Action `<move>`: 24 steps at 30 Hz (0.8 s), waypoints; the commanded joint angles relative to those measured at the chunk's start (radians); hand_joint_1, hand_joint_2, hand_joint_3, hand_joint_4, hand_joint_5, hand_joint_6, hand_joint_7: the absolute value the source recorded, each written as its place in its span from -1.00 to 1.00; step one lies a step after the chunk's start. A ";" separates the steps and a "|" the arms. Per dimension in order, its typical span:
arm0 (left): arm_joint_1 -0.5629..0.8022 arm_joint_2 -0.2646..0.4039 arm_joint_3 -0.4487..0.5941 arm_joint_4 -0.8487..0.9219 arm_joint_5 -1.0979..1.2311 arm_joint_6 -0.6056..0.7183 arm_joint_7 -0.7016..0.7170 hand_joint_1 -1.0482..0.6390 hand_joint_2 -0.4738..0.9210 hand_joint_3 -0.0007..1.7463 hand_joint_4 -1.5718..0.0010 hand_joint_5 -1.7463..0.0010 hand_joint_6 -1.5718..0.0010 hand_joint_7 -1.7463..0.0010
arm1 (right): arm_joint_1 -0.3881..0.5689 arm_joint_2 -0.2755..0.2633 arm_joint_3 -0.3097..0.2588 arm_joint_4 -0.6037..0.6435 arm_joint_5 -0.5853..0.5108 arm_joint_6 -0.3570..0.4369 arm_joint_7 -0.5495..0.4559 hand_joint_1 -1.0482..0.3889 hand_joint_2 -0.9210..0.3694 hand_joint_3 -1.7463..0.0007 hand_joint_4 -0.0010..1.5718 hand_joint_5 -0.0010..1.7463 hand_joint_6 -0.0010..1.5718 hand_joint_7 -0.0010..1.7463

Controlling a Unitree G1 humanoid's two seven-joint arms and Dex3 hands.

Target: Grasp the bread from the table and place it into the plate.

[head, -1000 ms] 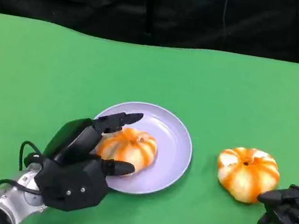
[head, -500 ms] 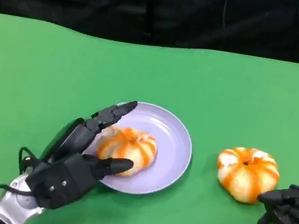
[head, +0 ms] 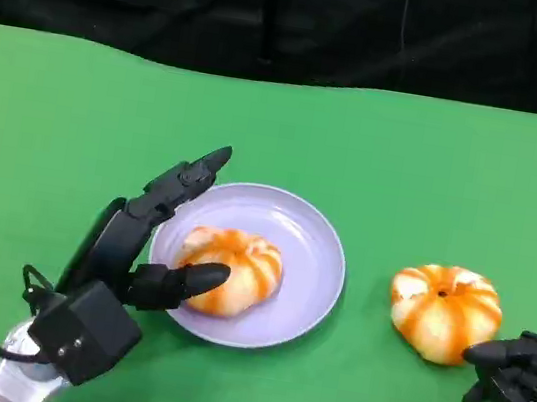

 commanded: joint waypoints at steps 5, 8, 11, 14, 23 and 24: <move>0.025 -0.008 0.064 -0.013 -0.099 -0.066 -0.060 -0.80 1.00 -0.65 0.40 0.96 0.52 0.97 | 0.004 -0.010 -0.002 0.004 0.010 0.003 0.003 0.43 -1.00 0.59 0.00 0.52 0.29 -0.33; 0.039 -0.024 0.095 -0.023 -0.176 -0.082 -0.126 -0.80 1.00 -0.68 0.35 0.95 0.47 0.96 | 0.006 -0.010 -0.001 0.000 0.005 0.002 -0.004 0.44 -1.00 0.59 0.00 0.53 0.29 -0.32; 0.049 -0.028 0.116 -0.032 -0.212 -0.085 -0.162 -0.79 1.00 -0.68 0.32 0.95 0.45 0.96 | 0.004 -0.009 -0.001 0.003 0.007 0.003 0.000 0.44 -1.00 0.58 -0.01 0.53 0.28 -0.32; 0.056 -0.032 0.134 -0.037 -0.235 -0.089 -0.186 -0.77 1.00 -0.68 0.28 0.94 0.43 0.96 | 0.002 -0.007 -0.002 0.008 0.013 0.005 0.007 0.45 -1.00 0.57 -0.02 0.53 0.28 -0.32; 0.072 -0.032 0.173 -0.043 -0.269 -0.091 -0.231 -0.74 1.00 -0.67 0.24 0.95 0.41 0.97 | 0.003 -0.006 -0.002 0.006 0.010 0.001 0.004 0.43 -1.00 0.57 -0.02 0.54 0.28 -0.31; 0.076 -0.031 0.180 -0.043 -0.277 -0.092 -0.238 -0.72 1.00 -0.67 0.22 0.95 0.40 0.97 | 0.003 -0.006 -0.002 0.005 0.009 0.000 0.003 0.42 -1.00 0.57 -0.02 0.54 0.28 -0.31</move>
